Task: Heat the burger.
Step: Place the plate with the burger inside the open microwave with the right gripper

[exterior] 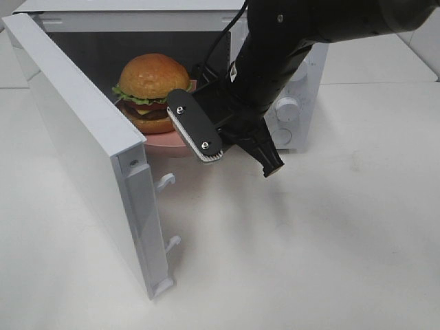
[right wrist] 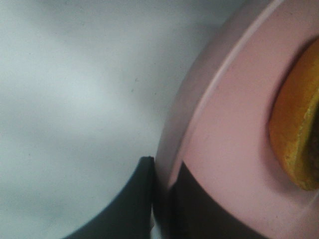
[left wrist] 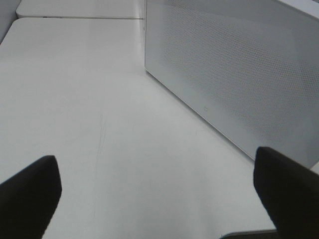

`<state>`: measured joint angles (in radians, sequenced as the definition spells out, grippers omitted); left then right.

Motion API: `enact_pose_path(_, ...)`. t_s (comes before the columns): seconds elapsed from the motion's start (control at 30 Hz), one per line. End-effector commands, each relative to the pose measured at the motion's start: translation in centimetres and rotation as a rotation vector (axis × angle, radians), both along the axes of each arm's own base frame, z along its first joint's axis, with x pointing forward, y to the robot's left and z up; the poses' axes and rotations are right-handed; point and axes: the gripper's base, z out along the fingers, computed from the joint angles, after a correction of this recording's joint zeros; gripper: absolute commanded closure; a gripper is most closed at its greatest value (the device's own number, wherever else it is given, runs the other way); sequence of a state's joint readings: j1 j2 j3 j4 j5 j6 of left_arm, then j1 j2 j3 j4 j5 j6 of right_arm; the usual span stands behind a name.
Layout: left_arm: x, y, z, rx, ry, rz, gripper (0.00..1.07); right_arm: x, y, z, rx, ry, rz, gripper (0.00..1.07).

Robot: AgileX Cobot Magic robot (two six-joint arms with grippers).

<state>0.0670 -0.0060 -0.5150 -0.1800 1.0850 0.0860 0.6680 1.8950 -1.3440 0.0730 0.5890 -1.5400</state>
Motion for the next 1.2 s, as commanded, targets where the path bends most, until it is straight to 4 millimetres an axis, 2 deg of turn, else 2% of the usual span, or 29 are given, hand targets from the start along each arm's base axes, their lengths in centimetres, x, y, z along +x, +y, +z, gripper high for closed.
enact_pose_path(0.03,-0.2,0.0,0.1,-0.005,-0.027,0.006,0.09,0.8,0.5,1.1,0.052,-0.070,-0.004,1.07)
enact_pose_path(0.5,-0.2,0.0,0.1,-0.005,-0.027,0.006,0.09,2.4,1.8,0.6,0.058,-0.077,-0.013,1.07)
enact_pose_path(1.2,-0.2,0.0,0.1,-0.005,-0.027,0.006,0.09,6.4,4.4,-0.3,0.088,-0.129,-0.091,1.07)
